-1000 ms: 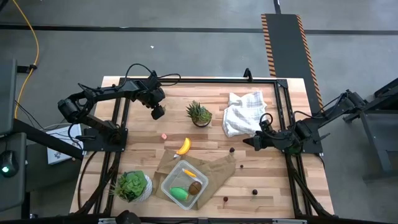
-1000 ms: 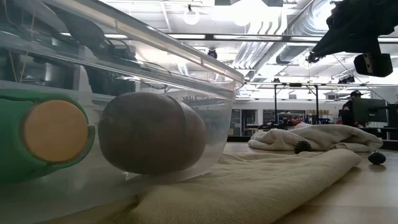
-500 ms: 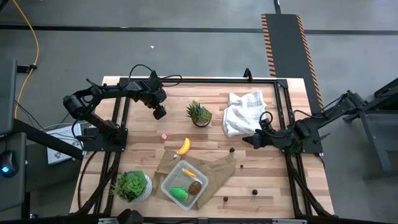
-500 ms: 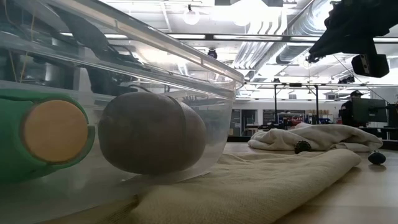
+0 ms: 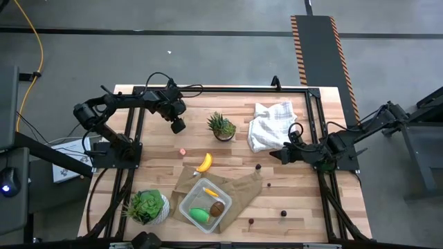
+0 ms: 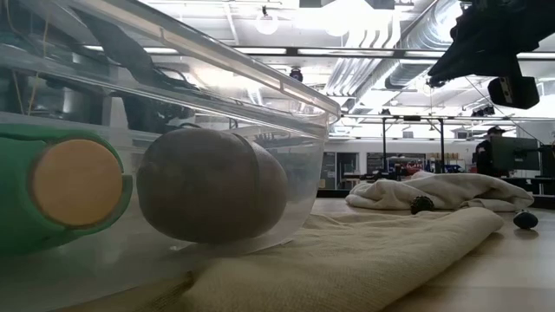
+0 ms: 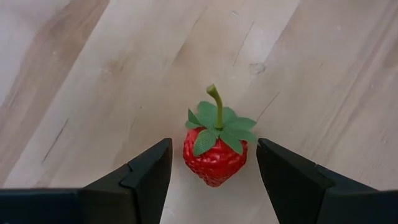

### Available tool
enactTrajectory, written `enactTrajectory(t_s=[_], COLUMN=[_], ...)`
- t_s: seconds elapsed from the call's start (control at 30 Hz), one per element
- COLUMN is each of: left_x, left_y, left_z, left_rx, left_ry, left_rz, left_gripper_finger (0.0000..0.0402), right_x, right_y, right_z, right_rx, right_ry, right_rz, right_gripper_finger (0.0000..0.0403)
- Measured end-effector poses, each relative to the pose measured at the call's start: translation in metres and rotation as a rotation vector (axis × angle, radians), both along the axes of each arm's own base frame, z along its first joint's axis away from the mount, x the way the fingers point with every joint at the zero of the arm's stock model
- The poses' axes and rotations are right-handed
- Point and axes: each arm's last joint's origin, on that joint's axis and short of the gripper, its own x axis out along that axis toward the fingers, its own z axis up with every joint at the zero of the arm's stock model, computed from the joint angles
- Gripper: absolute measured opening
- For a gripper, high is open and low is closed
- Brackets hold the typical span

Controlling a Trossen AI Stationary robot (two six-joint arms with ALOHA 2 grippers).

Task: Pick and placing Produce into tupperware
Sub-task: Put the strawberry into the container

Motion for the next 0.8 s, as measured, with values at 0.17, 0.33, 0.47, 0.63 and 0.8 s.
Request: enactTrajectory(t_s=[0.17, 0.33, 0.47, 0.63, 0.8], left_x=[0.0007, 0.0007, 0.0008, 0.0008, 0.0009], left_y=[0.0012, 0.0012, 0.0011, 0.0010, 0.0010], left_z=[0.0003, 0.0003, 0.0003, 0.0004, 0.0005], left_rx=[0.017, 0.017, 0.016, 0.012, 0.010], left_ry=[-0.003, -0.003, -0.005, -0.009, -0.012], left_rz=[-0.003, -0.005, -0.006, -0.007, -0.007], left_gripper_finger=[0.0223, 0.0216, 0.0190, 0.0154, 0.0134], right_x=[0.0000, 0.0000, 0.0000, 0.0000, 0.0000], right_y=[0.0000, 0.0000, 0.0000, 0.0000, 0.0000], right_z=[0.0000, 0.0000, 0.0000, 0.0000, 0.0000], right_rx=[0.000, 0.000, 0.000, -0.001, -0.001], right_ry=[-0.001, 0.000, 0.000, 0.000, 0.000], right_rz=[0.000, 0.000, 0.000, 0.000, 0.000], right_gripper_finger=[0.0021, 0.0021, 0.0021, 0.0021, 0.0021])
